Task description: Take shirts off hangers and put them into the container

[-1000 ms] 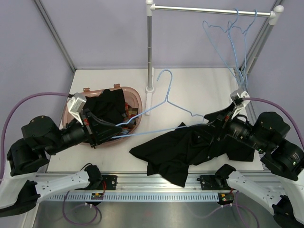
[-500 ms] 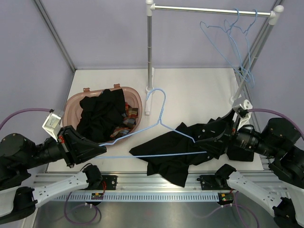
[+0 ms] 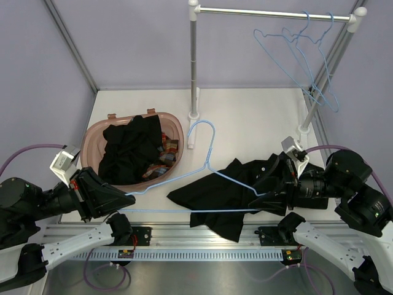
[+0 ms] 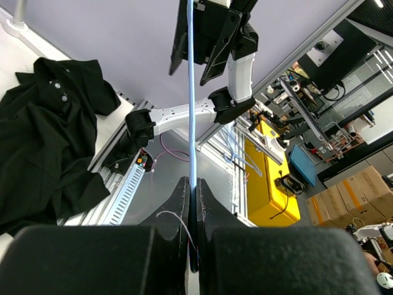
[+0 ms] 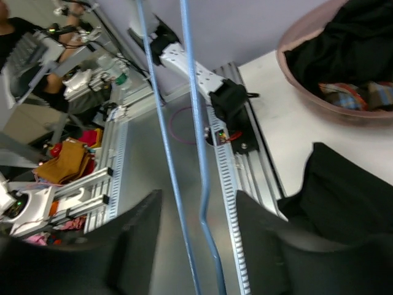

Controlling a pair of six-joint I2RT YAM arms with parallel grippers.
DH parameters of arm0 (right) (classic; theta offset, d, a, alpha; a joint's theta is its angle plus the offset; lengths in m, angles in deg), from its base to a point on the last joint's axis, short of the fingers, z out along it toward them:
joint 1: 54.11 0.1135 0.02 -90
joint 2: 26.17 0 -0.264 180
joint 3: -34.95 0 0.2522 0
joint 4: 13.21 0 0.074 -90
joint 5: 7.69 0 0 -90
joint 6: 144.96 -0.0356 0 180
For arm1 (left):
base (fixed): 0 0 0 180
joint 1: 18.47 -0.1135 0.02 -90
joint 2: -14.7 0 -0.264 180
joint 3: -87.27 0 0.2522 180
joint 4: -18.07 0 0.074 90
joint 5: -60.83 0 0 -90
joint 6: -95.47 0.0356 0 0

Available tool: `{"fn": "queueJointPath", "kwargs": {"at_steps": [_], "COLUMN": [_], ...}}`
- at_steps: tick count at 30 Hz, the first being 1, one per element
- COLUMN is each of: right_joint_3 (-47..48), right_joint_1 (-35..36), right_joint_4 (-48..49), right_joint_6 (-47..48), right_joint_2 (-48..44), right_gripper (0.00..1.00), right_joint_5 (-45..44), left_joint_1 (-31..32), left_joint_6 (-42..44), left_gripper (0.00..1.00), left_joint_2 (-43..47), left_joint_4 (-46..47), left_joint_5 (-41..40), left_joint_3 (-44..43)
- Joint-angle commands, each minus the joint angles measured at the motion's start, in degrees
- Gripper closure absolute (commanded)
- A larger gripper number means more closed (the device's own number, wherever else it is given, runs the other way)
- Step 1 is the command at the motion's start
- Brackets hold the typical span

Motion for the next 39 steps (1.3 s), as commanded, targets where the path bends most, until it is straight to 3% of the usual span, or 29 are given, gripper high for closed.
{"fn": "queueJointPath", "kwargs": {"at_steps": [1, 2, 3, 7, 8, 9, 10, 14, 17, 20, 25, 26, 28, 30, 33, 39], "right_joint_3": [-1.0, -1.3, -1.8, -2.3, -1.8, -1.5, -1.0, 1.3, 2.8, 5.4, 10.9, 13.2, 15.3, 16.7, 17.5, 18.4], "right_joint_1": [-0.2, -0.2, -0.2, -0.2, -0.2, -0.2, -0.3, -0.2, -0.2, -0.2, -0.2, -0.2, -0.2, -0.2, -0.2, -0.2], "right_joint_4": [6.6, 7.6, 8.9, 12.9, 12.7, 12.2, 10.4, 4.3, -0.6, -5.5, -14.6, -16.0, -19.1, -19.2, -17.2, -4.2], "right_joint_6": [-1.8, -2.8, -4.9, -9.1, -9.6, -9.6, -9.2, -7.0, -4.5, -3.3, -3.8, -4.2, -6.6, -8.4, -9.8, -7.1], "right_joint_2": [-1.4, -1.7, -2.1, -2.9, -3.1, -3.2, -3.1, -1.4, 0.3, 1.6, 4.4, 5.0, 7.1, 8.7, 11.6, 21.7], "right_gripper": [0.50, 0.61, 0.96, 1.00, 1.00, 1.00, 1.00, 1.00, 1.00, 1.00, 1.00, 1.00, 1.00, 1.00, 1.00, 1.00], "right_joint_5": [12.8, 13.7, 15.1, 14.7, 13.8, 12.0, 11.3, 5.4, -1.6, -7.7, -27.8, -36.5, -45.5, -56.9, -64.7, -69.2], "left_joint_1": [-0.1, -0.1, -0.1, -0.1, -0.1, -0.1, -0.1, -0.1, -0.1, -0.1, -0.2, -0.1, -0.2, -0.1, -0.2, -0.1], "left_joint_6": [-1.2, -1.2, -1.2, -1.0, -0.7, -0.5, -0.2, 1.5, 3.3, 4.1, 4.3, 4.2, 2.9, 1.7, 1.5, 3.1], "left_gripper": [1.00, 1.00, 1.00, 0.99, 0.94, 0.86, 0.58, 0.02, 0.01, 0.01, 0.01, 0.01, 0.02, 0.03, 0.04, 0.05], "left_joint_2": [0.5, 0.5, 0.4, 0.4, 0.4, 0.3, 0.5, 0.4, 0.2, 0.7, 2.2, 0.1, -3.6, -9.3, -13.4, -12.5], "left_joint_4": [4.8, 4.9, 5.1, 4.8, 4.5, 4.1, 3.8, 0.7, -1.3, -5.8, -13.3, -15.2, -21.3, -22.7, -17.1, -2.6], "left_joint_5": [3.2, 3.2, 3.2, 2.6, 2.2, 1.3, 0.4, -6.1, -13.0, -26.1, -50.9, -54.3, -62.3, -64.9, -63.3, -55.1], "left_joint_3": [0.7, 0.7, 0.9, 1.3, 1.2, 1.5, 1.5, 0.3, -1.8, -4.4, -2.5, -2.1, -0.8, 2.3, 7.0, 17.7]}}
